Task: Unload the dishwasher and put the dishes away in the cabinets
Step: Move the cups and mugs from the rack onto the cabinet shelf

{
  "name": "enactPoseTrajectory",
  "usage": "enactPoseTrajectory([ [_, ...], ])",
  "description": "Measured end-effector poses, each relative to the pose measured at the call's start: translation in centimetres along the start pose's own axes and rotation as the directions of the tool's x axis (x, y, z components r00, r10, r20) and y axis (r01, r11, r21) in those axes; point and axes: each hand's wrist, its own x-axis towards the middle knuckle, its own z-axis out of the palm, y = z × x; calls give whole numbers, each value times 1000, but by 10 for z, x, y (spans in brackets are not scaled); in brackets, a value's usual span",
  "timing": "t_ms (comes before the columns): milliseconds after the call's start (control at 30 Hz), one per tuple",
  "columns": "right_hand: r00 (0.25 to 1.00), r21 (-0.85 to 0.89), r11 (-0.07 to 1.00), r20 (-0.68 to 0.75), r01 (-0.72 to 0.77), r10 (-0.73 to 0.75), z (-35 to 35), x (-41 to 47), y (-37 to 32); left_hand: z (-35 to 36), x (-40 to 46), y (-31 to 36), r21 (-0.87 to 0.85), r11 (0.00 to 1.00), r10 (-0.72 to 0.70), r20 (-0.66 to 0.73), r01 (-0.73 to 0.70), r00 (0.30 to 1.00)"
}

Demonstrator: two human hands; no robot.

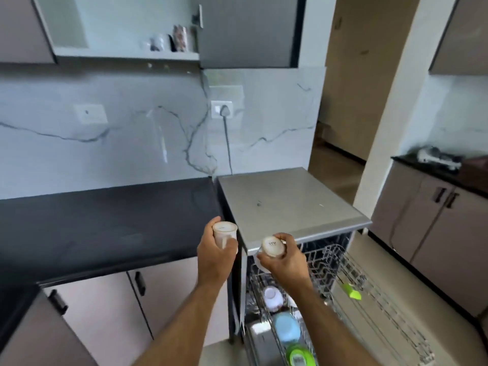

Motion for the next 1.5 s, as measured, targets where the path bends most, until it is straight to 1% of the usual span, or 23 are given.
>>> enactPoseTrajectory([
  [133, 992, 63, 990, 28, 124, -126, 47, 21, -59, -51, 38, 12, -17, 998, 51, -85, -53, 995],
  [300, 976, 149, 969, 65, 197, -208, 117, 53, -127, -117, 96, 26, 9, 994, 109, -157, -109, 982],
  [500, 951, 173, 942, 69, 287, -302, 188, 92, -204, -187, 177, 49, 11, 981, 195, -182, -196, 964],
  [633, 935, 211, 917, 38, 337, -353, 223, 120, -247, -219, 228, 60, 44, 972, 236, -202, -232, 950],
  [767, 916, 223, 894, 8, 389, -401, 244, 144, -282, -235, 266, 73, 53, 963, 269, -228, -264, 936],
  [933, 887, 222, 860, -58, 459, -459, 261, 186, -324, -241, 315, 97, 38, 938, 345, -222, -346, 912],
  [1067, 832, 188, 811, -141, 554, -536, 262, 233, -369, -238, 366, 122, 48, 915, 400, -240, -401, 885],
  [1167, 785, 128, 780, -207, 613, -583, 260, 275, -408, -234, 408, 144, 55, 891, 446, -287, -450, 848],
  [1233, 770, 106, 770, -226, 629, -597, 260, 304, -433, -231, 438, 157, 56, 884, 457, -313, -464, 833],
  [1400, 753, 102, 756, -250, 646, -609, 265, 368, -484, -227, 504, 185, 66, 873, 478, -314, -483, 820],
  [1500, 732, 31, 752, -257, 658, -631, 266, 392, -506, -228, 536, 206, 76, 879, 467, -333, -470, 819],
])
